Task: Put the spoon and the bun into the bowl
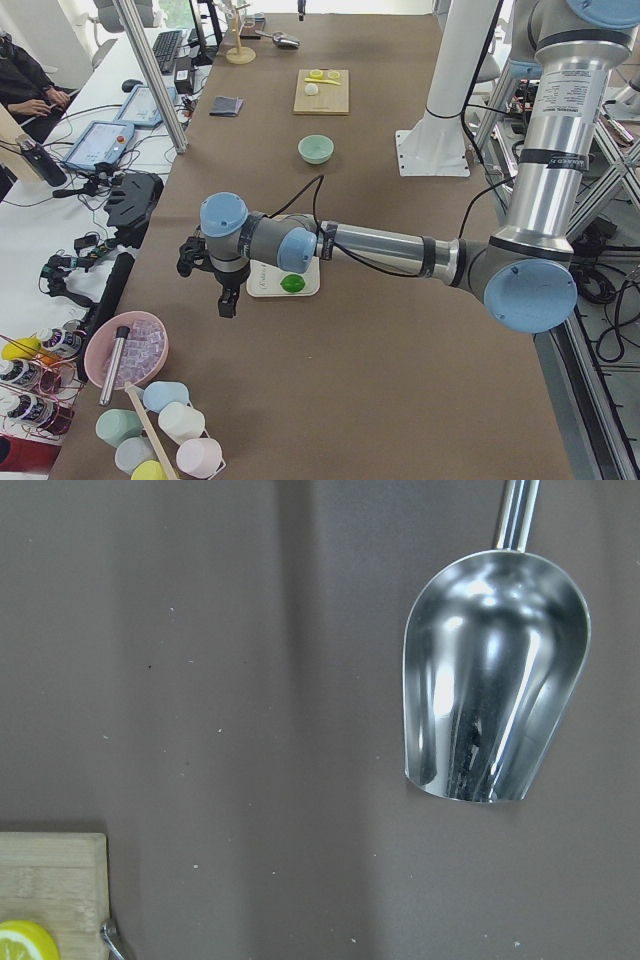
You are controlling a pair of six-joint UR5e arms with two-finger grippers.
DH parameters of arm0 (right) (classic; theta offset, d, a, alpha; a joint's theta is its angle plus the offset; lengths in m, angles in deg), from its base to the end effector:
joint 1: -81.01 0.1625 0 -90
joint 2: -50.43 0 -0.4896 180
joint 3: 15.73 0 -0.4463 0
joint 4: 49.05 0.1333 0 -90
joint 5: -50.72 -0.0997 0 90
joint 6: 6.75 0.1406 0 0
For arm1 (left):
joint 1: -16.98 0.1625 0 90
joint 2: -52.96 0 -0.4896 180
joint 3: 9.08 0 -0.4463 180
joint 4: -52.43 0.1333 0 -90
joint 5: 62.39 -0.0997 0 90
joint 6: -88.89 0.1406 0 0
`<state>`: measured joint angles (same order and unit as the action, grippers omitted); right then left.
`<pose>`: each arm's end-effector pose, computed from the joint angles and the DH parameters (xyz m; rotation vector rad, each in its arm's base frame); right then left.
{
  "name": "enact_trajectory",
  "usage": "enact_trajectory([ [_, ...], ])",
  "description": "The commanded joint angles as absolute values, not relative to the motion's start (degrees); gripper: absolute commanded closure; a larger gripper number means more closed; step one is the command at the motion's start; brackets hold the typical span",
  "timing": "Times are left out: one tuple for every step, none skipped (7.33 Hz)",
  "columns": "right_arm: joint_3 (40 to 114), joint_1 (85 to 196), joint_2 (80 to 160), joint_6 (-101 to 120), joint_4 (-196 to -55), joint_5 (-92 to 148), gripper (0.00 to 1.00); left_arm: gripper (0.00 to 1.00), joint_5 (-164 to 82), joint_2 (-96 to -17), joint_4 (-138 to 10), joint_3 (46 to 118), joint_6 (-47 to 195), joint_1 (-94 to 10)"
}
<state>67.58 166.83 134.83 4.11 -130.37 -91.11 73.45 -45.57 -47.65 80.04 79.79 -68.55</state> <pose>-0.0213 -0.6044 0.7312 0.0040 -0.9116 0.0485 0.0175 -0.6403 0.6502 0.1968 0.8221 0.0478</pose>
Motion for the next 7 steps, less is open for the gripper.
enact_trajectory([
  [70.2,164.8,134.5,6.5,-129.8,-91.6,0.00,0.01,74.1,-45.2,-57.5,80.0,79.9,-64.7],
  [73.4,162.7,134.5,6.5,-129.9,-91.3,0.00,0.01,73.9,-43.4,-66.0,79.0,79.2,-61.4],
  [77.0,161.7,134.6,9.1,-129.9,-91.5,0.00,0.01,73.8,-43.3,-68.7,78.8,74.4,-59.0],
  [80.3,159.7,134.4,16.6,-130.0,-91.8,0.00,0.02,74.0,-44.7,-70.5,79.6,71.1,-56.1],
  [81.5,158.2,134.1,18.4,-130.0,-92.3,0.00,0.02,73.3,-46.0,-72.3,79.6,71.0,-52.6],
  [81.2,155.1,133.2,18.5,-129.8,-92.2,0.00,0.02,72.6,-47.6,-72.4,79.3,70.2,-49.4],
  [81.0,153.8,133.1,18.3,-128.3,-89.1,0.00,0.02,71.7,-47.6,-73.0,79.8,70.5,-47.9],
])
